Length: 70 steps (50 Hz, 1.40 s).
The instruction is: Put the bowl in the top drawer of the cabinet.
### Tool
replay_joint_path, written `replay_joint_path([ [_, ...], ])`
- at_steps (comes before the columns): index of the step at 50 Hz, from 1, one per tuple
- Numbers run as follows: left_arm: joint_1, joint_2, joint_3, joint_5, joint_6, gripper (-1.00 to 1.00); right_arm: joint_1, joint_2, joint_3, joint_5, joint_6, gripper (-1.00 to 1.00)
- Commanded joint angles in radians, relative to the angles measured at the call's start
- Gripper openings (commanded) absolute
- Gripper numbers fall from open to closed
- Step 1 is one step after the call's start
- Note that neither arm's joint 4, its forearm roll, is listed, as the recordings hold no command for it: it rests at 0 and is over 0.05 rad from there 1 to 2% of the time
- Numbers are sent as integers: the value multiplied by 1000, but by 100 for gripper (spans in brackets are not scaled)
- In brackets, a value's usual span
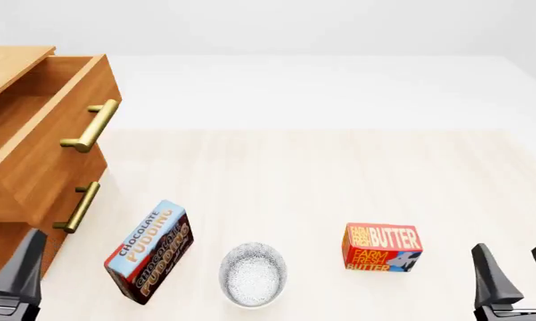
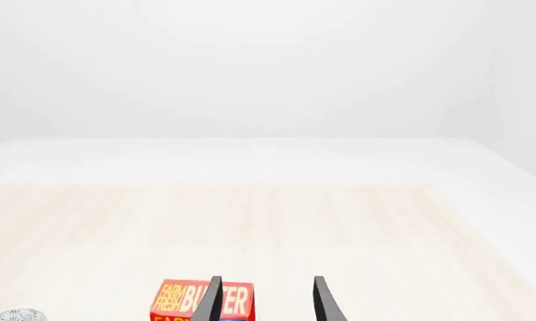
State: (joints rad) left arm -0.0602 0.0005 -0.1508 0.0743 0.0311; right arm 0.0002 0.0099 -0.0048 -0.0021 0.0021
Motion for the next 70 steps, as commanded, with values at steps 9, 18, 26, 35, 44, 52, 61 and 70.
replay_joint_path([
  [9,-2,0,-98,46,12,100,0,-1,1,0,0,100],
  [18,-2,0,-160,71,27,100,0,-1,1,0,0,100],
  [26,-19,0,-203,81,65,100,0,-1,1,0,0,100],
  [35,-32,0,-282,131,86,100,0,-1,1,0,0,100],
  [44,-42,0,-348,177,120,100,0,-1,1,0,0,100],
  [52,-44,0,-400,210,150,100,0,-1,1,0,0,100],
  [61,-64,82,-438,202,224,100,0,-1,1,0,0,100],
  [70,-75,160,-498,209,240,100,0,-1,1,0,0,100],
])
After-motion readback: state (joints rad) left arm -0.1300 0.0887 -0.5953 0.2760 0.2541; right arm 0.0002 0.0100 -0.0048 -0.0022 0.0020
